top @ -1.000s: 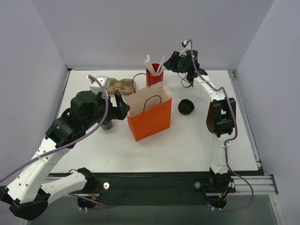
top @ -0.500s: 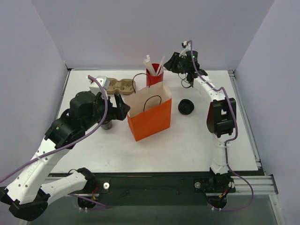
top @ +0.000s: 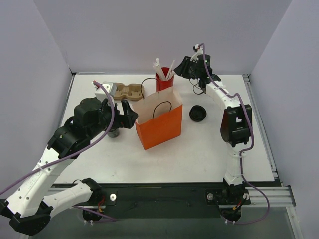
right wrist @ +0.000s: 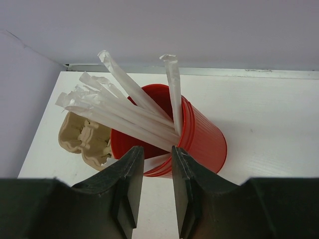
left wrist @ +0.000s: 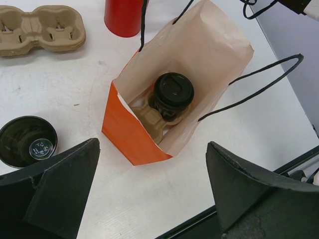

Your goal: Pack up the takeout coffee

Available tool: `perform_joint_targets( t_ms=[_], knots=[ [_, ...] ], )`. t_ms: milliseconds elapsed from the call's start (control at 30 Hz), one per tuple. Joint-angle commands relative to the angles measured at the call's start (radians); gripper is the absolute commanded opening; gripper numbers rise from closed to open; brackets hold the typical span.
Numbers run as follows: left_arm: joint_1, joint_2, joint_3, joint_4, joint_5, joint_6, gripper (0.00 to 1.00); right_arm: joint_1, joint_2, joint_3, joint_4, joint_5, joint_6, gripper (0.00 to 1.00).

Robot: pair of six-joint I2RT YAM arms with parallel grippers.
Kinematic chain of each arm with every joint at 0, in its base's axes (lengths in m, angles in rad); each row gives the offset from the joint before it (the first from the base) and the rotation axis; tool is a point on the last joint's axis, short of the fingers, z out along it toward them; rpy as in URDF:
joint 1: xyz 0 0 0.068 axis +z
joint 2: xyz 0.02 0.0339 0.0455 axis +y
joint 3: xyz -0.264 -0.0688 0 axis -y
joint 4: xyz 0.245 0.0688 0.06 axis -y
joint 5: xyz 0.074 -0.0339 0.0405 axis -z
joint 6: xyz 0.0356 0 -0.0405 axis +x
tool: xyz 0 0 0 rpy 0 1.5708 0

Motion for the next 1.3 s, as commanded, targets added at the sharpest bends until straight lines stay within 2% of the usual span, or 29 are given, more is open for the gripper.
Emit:
perform_joint_targets(
  t_ms=[0, 333, 867, 967, 1100, 1267],
  knots=[
    [-0.001, -0.017, 0.0, 0.041, 0.007, -0.006, 0.97, 0.0, -0.092, 0.061, 0.066, -0.025, 0.011, 0.3],
    [-0.001, -0.023, -0.003, 0.044, 0.007, -0.007, 0.97, 0.0, -0.091, 0.07, 0.067, -0.03, 0.016, 0.3],
    [-0.001, -0.022, -0.003, 0.042, 0.007, -0.01, 0.97, 0.005, -0.112, -0.043, 0.089, -0.022, 0.011, 0.24],
    [-0.001, -0.017, -0.001, 0.044, 0.007, -0.01, 0.97, 0.003, -0.115, -0.051, 0.09, -0.022, 0.007, 0.17],
    [-0.001, -0.017, -0.001, 0.041, 0.007, -0.007, 0.97, 0.005, -0.126, -0.048, 0.098, -0.022, -0.008, 0.01],
    [-0.001, -0.019, -0.006, 0.044, 0.004, -0.006, 0.97, 0.003, -0.154, 0.003, 0.077, -0.019, -0.022, 0.0]
  ],
)
